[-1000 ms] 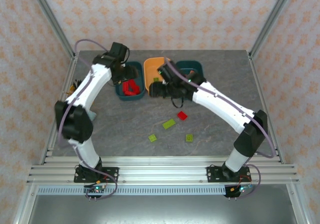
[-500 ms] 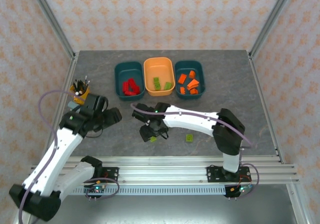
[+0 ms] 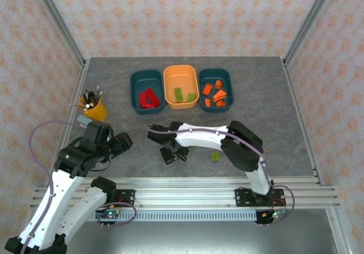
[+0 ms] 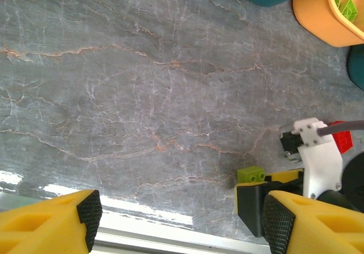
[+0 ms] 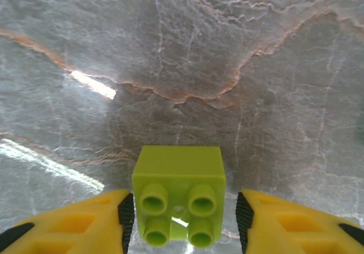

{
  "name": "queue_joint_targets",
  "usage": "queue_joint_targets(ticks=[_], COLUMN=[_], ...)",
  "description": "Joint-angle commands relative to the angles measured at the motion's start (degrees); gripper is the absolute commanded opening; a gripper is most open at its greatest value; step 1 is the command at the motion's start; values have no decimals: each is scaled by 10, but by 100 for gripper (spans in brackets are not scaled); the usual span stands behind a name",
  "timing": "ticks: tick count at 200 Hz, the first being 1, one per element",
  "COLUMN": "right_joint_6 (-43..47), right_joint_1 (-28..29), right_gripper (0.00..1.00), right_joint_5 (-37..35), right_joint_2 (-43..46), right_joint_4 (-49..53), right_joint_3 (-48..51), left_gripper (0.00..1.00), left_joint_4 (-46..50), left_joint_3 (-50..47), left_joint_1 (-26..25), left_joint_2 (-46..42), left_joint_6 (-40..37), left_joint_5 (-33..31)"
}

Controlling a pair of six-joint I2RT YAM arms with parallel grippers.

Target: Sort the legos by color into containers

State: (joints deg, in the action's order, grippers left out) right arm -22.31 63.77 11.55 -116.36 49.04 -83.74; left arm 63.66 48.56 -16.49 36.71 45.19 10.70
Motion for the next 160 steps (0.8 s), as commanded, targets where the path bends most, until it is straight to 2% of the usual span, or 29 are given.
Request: queue_joint_targets(ticks=[1,65,96,131,160], right_joint_6=[-7,-8,2,21,40], right_joint_1=[2,2,-9,-79,-148], right_gripper=[46,31,30,30,29], right_joint_5=[-19,-45,-83,-119,-132], right_joint_2=[-9,-12,26,50,-3], right_joint_4=[1,5,43,94,127], right_joint_3=[-7,-16,-58,-152,-265], left_gripper=[78,77,77,77,77], left_joint_4=[5,-20,-63,-122,-180], left_joint_3=[-7,-20,-13,29,68], left_joint_1=[-2,-3,-5,-17,-23], left_joint_2=[-9,-12,1,62,136], left_joint_6=[10,8,8,4,3], left_joint_5=[14,40,72,84,83])
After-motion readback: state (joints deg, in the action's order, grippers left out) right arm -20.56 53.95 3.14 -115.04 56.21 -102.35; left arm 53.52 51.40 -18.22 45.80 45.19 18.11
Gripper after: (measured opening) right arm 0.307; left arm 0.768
